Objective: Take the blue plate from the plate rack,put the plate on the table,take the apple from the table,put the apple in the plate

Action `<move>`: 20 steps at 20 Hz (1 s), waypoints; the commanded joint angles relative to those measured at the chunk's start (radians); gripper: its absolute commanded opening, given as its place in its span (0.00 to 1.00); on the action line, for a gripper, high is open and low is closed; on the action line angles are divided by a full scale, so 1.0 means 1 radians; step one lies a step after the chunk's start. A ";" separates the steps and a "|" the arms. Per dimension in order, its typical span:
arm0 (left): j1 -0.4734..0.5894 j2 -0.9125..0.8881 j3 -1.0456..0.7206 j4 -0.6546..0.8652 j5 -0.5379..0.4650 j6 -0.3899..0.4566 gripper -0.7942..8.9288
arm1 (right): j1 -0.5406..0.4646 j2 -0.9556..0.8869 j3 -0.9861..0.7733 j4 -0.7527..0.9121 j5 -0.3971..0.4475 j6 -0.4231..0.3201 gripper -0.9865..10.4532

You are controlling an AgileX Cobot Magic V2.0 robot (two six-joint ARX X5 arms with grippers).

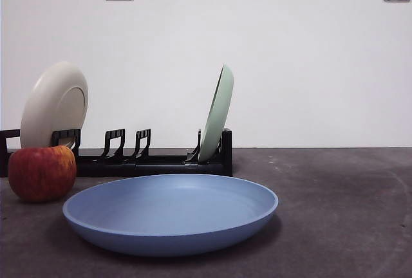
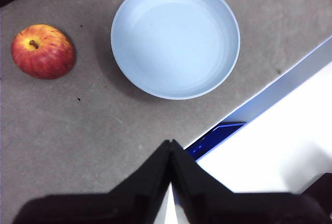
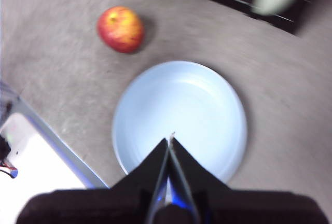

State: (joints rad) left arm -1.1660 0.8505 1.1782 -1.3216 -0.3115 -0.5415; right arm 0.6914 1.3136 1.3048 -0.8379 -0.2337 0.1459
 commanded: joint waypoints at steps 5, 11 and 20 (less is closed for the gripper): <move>0.004 -0.084 0.001 0.000 -0.041 -0.021 0.07 | 0.190 0.325 0.309 -0.004 0.042 -0.014 0.09; 0.060 -0.268 -0.023 -0.002 -0.049 -0.012 0.08 | 0.272 0.628 0.635 -0.084 0.079 -0.019 0.41; 0.122 -0.460 -0.179 -0.002 -0.025 0.001 0.08 | 0.305 0.876 0.814 -0.017 0.159 -0.063 0.82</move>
State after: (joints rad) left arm -1.0481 0.3950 1.0035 -1.3247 -0.3363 -0.5507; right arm 0.9928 2.1731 2.1159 -0.8600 -0.0769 0.0929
